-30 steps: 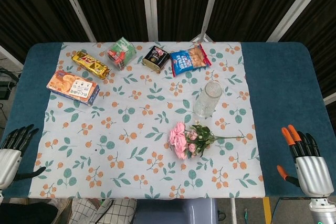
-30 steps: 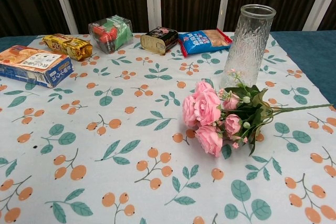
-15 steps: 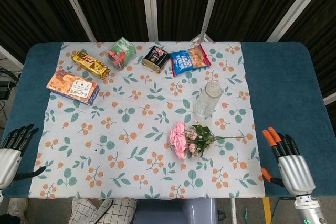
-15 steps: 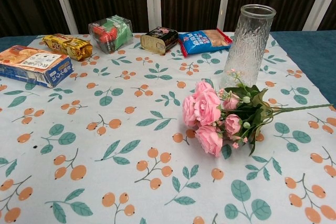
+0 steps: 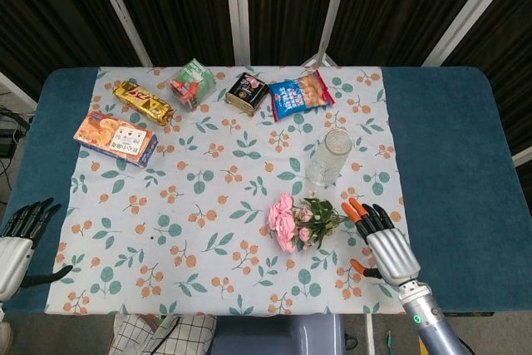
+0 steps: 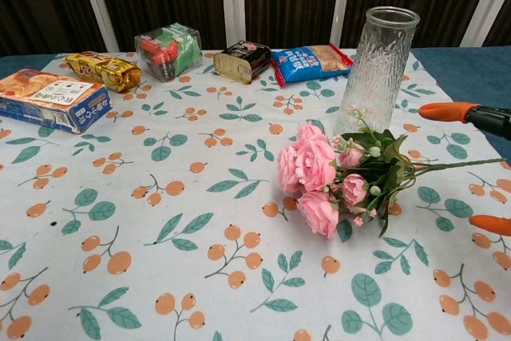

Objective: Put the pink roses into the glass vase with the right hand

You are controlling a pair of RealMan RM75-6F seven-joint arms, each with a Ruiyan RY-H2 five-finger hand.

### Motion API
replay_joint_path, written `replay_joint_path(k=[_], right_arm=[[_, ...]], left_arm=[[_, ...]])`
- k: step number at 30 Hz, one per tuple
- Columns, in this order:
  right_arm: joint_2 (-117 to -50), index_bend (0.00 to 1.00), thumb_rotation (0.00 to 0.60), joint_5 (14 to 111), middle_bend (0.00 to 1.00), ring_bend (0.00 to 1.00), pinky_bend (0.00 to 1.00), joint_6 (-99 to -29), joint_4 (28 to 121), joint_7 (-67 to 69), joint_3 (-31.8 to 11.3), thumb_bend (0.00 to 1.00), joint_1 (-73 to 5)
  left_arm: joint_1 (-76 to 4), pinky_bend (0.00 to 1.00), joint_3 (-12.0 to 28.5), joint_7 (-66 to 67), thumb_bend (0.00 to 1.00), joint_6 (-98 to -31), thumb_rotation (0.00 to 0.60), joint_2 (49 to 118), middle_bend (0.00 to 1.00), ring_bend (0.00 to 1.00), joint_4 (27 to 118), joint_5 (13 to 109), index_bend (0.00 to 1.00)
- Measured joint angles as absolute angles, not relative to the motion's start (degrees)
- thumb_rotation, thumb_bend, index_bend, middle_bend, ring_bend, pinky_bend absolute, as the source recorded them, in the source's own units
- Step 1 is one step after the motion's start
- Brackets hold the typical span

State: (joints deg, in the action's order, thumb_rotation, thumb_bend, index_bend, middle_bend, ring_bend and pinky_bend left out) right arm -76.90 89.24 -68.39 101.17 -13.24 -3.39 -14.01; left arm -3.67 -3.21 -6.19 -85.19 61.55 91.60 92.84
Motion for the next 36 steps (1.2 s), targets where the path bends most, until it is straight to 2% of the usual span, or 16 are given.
replay_joint_path(k=[6, 10, 18, 21, 25, 31, 36], right_arm=[[-82.09, 0.0, 0.6, 85.79, 0.0, 0.01, 0.0, -65.67, 97.83, -13.93, -5.51, 0.28, -16.75], [-85.21, 0.0, 0.6, 83.2, 0.04, 0.04, 0.0, -63.91, 95.52, -13.97, -6.78, 0.28, -18.51], [-89.79, 0.0, 0.6, 81.11, 0.06, 0.06, 0.0, -61.99, 92.04, -14.13, -7.91, 0.28, -21.04], [-91.47, 0.01, 0.6, 79.97, 0.11, 0.11, 0.05, -61.22, 90.71, -14.47, -8.35, 0.28, -21.99], [-93.63, 0.14, 0.6, 78.69, 0.22, 0.26, 0.18, -60.72, 88.84, -14.59, -8.93, 0.28, -23.03], [-96.04, 0.34, 0.6, 78.52, 0.37, 0.41, 0.31, -61.03, 86.76, -13.56, -9.24, 0.28, -24.07], [-96.92, 0.48, 0.6, 78.44, 0.47, 0.52, 0.38, -61.3, 85.76, -13.24, -9.02, 0.28, -24.58]], left_arm=[[-3.87, 0.0, -3.29, -6.84, 0.0, -84.73, 0.6, 61.32, 0.0, 0.0, 91.7, 92.8, 0.0], [-3.97, 0.0, -3.28, -7.29, 0.0, -84.42, 0.6, 61.15, 0.0, 0.0, 91.83, 92.55, 0.0], [-4.21, 0.0, -3.3, -7.82, 0.0, -83.72, 0.6, 60.86, 0.0, 0.0, 92.11, 92.15, 0.0], [-4.28, 0.0, -3.28, -7.94, 0.0, -83.52, 0.6, 60.77, 0.0, 0.0, 92.19, 91.96, 0.0], [-4.31, 0.0, -3.24, -8.04, 0.0, -83.38, 0.6, 60.67, 0.0, 0.0, 92.28, 91.74, 0.0], [-4.39, 0.0, -3.27, -8.23, 0.0, -83.13, 0.6, 60.53, 0.0, 0.0, 92.45, 91.65, 0.0], [-4.38, 0.0, -3.29, -8.31, 0.0, -83.14, 0.6, 60.47, 0.0, 0.0, 92.52, 91.65, 0.0]])
